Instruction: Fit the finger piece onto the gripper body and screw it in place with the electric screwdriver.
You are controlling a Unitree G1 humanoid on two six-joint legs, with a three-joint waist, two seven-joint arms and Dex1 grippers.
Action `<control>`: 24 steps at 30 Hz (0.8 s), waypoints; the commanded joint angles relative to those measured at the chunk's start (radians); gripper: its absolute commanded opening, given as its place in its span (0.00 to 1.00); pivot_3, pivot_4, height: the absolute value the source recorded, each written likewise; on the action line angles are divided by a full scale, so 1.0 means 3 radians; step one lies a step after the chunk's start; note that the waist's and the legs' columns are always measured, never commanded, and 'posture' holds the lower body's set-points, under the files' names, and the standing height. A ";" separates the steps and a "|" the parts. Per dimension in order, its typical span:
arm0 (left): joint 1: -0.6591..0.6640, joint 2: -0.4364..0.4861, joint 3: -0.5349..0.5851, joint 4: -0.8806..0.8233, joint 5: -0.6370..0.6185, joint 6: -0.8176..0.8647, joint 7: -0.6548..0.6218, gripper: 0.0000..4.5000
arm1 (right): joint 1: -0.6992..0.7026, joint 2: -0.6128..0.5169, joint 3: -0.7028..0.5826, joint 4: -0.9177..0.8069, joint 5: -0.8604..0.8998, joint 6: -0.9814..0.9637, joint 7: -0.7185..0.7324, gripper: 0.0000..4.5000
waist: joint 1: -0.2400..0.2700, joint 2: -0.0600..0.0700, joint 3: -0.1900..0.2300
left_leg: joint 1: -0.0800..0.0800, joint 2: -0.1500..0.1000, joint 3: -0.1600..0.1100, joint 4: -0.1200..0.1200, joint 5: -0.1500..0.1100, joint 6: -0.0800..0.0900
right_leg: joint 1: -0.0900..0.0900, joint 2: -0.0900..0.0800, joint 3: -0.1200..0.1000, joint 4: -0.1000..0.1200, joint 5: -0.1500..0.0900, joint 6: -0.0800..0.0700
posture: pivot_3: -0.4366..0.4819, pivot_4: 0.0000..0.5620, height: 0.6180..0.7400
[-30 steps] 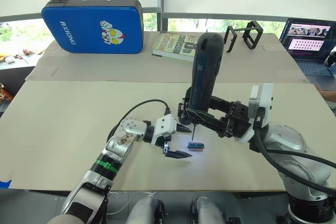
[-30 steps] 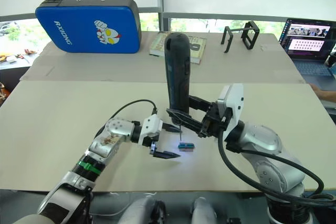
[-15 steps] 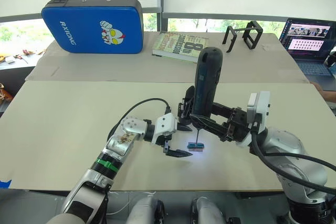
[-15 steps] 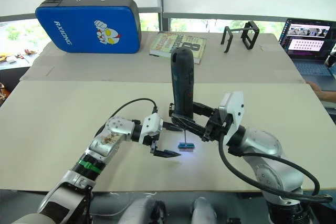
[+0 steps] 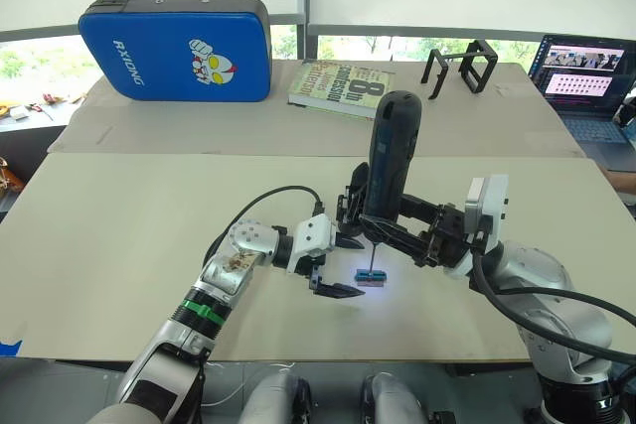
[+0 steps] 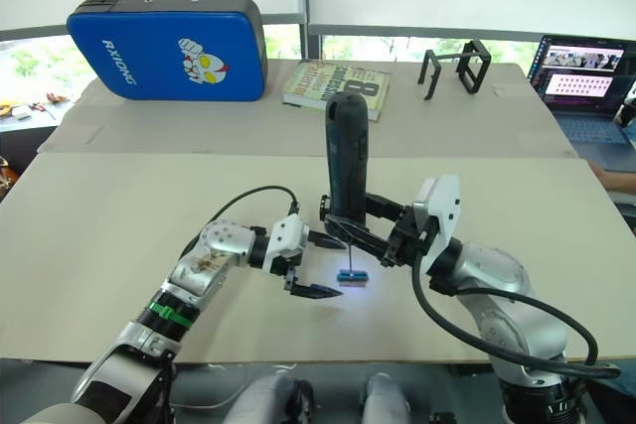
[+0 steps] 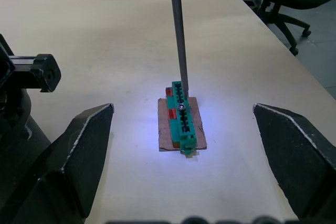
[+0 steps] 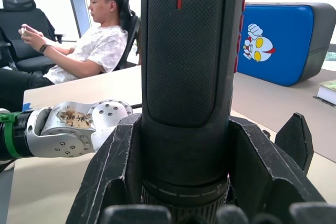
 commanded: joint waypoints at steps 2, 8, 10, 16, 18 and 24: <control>-0.0041 -0.0004 -0.0005 -0.0025 -0.0016 -0.0042 -0.0025 1.00 | -0.0016 0.0017 -0.0043 -0.0102 0.0034 -0.0143 0.0022 0.41 | -0.0001 0.0000 0.0000 | 0.0000 0.0000 0.0000 0.0000 0.0000 0.0000 | 0.0000 0.0000 0.0000 0.0000 0.0000 0.0000 | 0.48 0.27 1.00; -0.0037 -0.0009 -0.0003 -0.0030 -0.0022 -0.0035 -0.0022 1.00 | -0.0021 0.0023 -0.0042 -0.0113 0.0026 -0.0130 0.0019 0.41 | 0.0000 0.0000 0.0000 | 0.0000 0.0000 0.0000 0.0000 0.0000 0.0000 | 0.0000 0.0000 0.0000 0.0000 0.0000 0.0000 | 0.48 0.27 1.00; -0.0034 -0.0009 0.0000 -0.0034 -0.0028 -0.0028 -0.0023 1.00 | -0.0030 0.0026 -0.0043 -0.0113 0.0026 -0.0126 0.0012 0.41 | 0.0000 0.0000 0.0000 | 0.0000 0.0000 0.0000 0.0000 0.0000 0.0000 | 0.0000 0.0000 0.0000 0.0000 0.0000 0.0000 | 0.48 0.27 1.00; -0.0038 -0.0006 -0.0001 -0.0038 -0.0025 -0.0026 -0.0029 1.00 | -0.0056 0.0036 -0.0035 -0.0115 0.0030 -0.0113 -0.0007 0.41 | -0.0001 0.0000 0.0000 | 0.0000 0.0000 0.0000 0.0000 0.0000 0.0000 | 0.0000 0.0000 0.0000 0.0000 0.0000 0.0000 | 0.48 0.27 1.00; -0.0043 -0.0003 -0.0004 -0.0031 -0.0016 -0.0039 -0.0029 1.00 | -0.0070 0.0041 -0.0026 -0.0115 0.0028 -0.0109 -0.0015 0.41 | -0.0001 0.0000 0.0000 | 0.0000 0.0000 0.0000 0.0000 0.0000 0.0000 | 0.0000 0.0000 0.0000 0.0000 0.0000 0.0000 | 0.48 0.27 1.00; -0.0045 -0.0001 -0.0007 -0.0021 -0.0007 -0.0062 -0.0031 1.00 | -0.0093 0.0041 -0.0001 -0.0102 0.0013 -0.0100 -0.0043 0.41 | 0.0000 0.0000 0.0000 | 0.0000 0.0000 0.0000 0.0000 0.0000 0.0000 | 0.0000 0.0000 0.0000 0.0000 0.0000 0.0000 | 0.48 0.27 1.00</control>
